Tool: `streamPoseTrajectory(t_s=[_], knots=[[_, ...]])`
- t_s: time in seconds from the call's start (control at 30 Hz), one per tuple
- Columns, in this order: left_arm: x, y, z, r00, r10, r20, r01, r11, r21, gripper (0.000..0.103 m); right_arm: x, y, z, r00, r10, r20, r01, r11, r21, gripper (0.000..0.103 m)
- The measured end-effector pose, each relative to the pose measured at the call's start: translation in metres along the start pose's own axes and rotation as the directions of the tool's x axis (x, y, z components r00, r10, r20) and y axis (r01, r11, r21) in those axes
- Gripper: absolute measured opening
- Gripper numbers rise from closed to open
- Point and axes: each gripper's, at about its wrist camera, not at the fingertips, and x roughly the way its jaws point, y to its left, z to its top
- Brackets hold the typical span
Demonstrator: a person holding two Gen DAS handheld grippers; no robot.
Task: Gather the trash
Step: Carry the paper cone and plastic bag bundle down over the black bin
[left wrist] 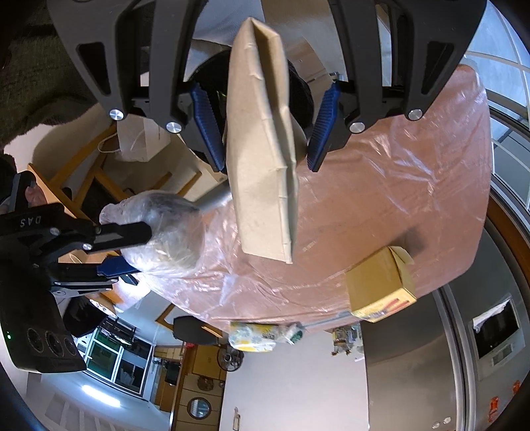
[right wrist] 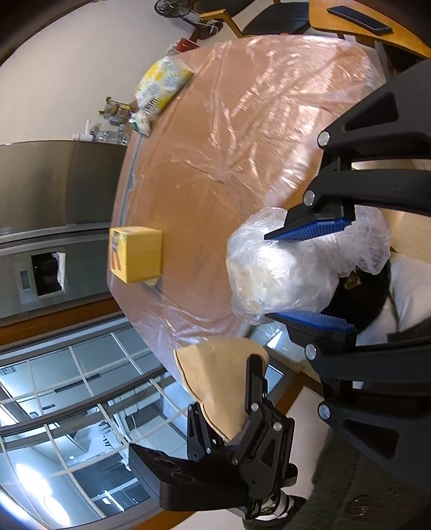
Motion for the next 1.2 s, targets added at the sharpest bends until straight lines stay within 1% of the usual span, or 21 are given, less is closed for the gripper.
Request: streamPoseTrajectory(t_s=[0.17,0.4,0.57,1.0,1.2], knots=[[0.007,-0.010,-0.011,0.999,-0.010,-0.035,0.011,1.000,0.011,0.053,0.005,0.007,-0.017,0.999,0.024,-0.041,-0.023,1.000,0.015,0.038],[0.024,-0.017,-0.025,0.996,-0.024,-0.087,0.025,1.000,0.006,0.053,0.017,0.009,-0.036,0.996,0.035,-0.086,-0.031,0.998,0.047,0.038],[0.036,-0.019,-0.033,0.992,-0.017,-0.123,0.019,1.000,0.017,0.053,0.030,0.007,-0.049,0.992,0.042,-0.120,-0.034,0.997,0.071,0.038],[0.076,-0.019,-0.053,0.975,-0.015,-0.220,0.018,1.000,0.009,0.053,0.067,-0.004,-0.073,0.981,0.023,-0.191,-0.002,0.994,0.111,0.038],[0.095,-0.015,-0.058,0.969,-0.006,-0.247,0.004,1.000,-0.008,0.053,0.086,-0.005,-0.079,0.977,0.012,-0.212,0.013,0.993,0.118,0.038]])
